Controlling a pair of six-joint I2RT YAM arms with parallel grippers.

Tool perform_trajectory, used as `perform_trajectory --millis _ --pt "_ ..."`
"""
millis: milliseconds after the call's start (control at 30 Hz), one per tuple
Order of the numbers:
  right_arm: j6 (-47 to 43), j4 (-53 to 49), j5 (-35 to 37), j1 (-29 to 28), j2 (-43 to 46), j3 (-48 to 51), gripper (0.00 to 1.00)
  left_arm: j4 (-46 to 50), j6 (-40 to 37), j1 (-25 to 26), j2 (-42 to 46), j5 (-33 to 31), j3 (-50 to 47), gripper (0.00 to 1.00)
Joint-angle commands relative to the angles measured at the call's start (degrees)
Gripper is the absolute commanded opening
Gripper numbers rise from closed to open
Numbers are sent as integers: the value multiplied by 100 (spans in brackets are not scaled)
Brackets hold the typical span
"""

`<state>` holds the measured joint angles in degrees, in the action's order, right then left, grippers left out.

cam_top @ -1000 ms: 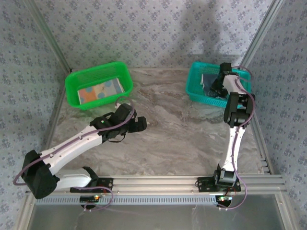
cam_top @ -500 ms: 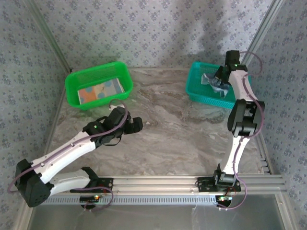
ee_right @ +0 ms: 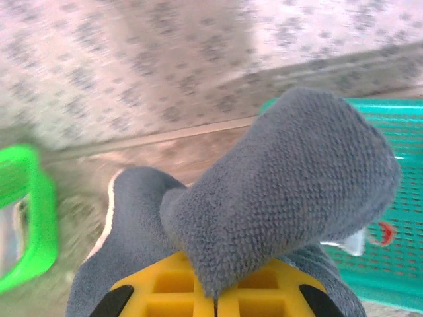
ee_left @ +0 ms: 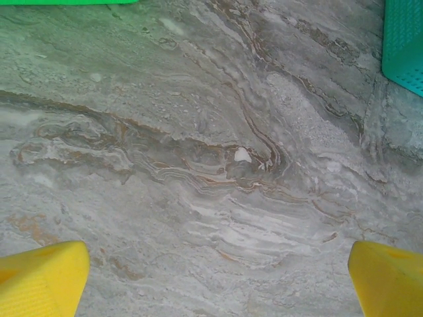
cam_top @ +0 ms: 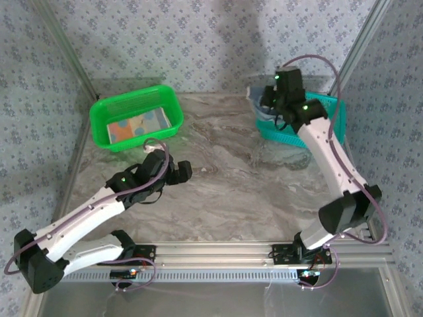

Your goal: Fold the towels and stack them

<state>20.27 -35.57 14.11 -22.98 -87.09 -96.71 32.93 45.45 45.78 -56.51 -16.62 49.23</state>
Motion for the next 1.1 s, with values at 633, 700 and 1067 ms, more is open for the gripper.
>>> perform_trajectory --millis 633,700,1067 --pt "1131 478 171 -2389 630 3760 65 -285 -70 -189 100 19 -894 100" --pt "1154 605 61 -2277 788 4027 65 -498 -101 -212 -310 187 -841 100" --pt "1284 1090 -501 -1365 1808 5663 57 -873 93 255 -1835 621 -362 87"
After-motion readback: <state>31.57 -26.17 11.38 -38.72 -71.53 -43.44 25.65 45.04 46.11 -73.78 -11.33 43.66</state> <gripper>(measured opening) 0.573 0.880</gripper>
